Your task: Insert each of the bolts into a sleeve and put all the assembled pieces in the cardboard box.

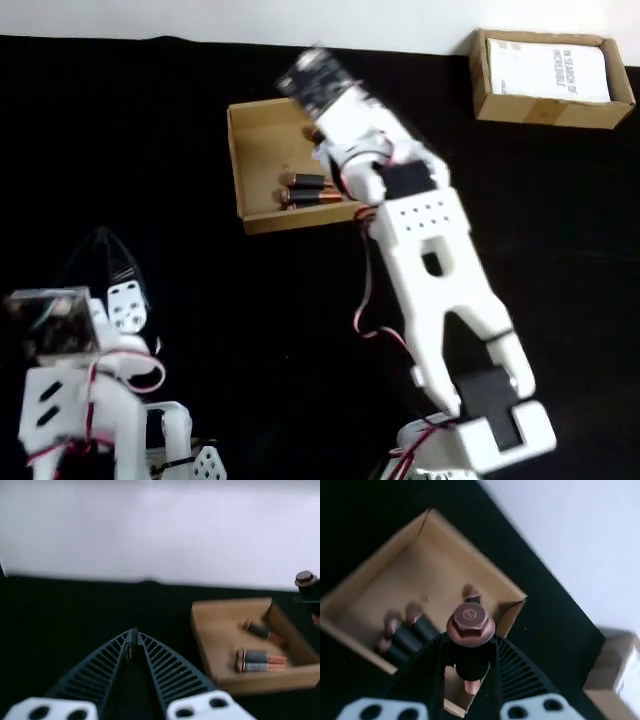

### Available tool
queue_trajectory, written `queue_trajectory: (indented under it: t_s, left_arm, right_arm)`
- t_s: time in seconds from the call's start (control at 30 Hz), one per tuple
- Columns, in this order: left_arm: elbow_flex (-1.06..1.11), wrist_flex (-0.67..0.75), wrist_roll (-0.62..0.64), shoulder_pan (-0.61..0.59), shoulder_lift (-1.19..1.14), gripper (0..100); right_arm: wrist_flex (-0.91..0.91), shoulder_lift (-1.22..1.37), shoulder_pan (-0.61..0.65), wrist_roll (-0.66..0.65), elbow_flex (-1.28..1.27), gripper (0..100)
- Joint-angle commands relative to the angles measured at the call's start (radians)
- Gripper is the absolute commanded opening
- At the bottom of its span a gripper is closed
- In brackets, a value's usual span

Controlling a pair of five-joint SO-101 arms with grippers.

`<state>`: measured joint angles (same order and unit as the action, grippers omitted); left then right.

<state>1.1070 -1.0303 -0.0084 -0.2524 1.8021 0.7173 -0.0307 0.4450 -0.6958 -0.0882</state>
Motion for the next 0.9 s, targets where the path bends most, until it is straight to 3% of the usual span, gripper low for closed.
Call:
queue_trajectory:
  t_s: [0.0, 0.23, 0.37, 0.57, 0.67, 0.77, 0.87]
  left_arm:
    - [0.091, -0.003, 0.048, -0.015, 0.013, 1]
    - [0.311, 0.003, 0.17, -0.067, 0.013, 1]
    - [0.458, 0.098, 0.232, -0.101, 0.013, 1]
    - [0.588, 0.158, 0.354, -0.097, 0.015, 1]
    - [0.588, 0.141, 0.399, -0.097, 0.015, 1]
    - [0.588, 0.146, 0.397, -0.096, 0.015, 1]
    - [0.588, 0.144, 0.365, -0.094, 0.015, 1]
  right_arm:
    - [-0.005, 0.073, 0.035, -0.155, 0.084, 0.8]
    - [-0.005, 0.268, 0.051, -0.344, 0.191, 0.8]
    - [-0.005, 0.397, 0.048, -0.437, 0.268, 0.8]
    - [-0.001, 0.545, 0.05, -0.454, 0.343, 1.3]
    - [-0.001, 0.558, 0.051, -0.427, 0.329, 6.3]
    - [0.018, 0.553, 0.047, -0.273, 0.315, 15.8]
    - [0.125, 0.532, 0.05, -0.133, 0.369, 17.6]
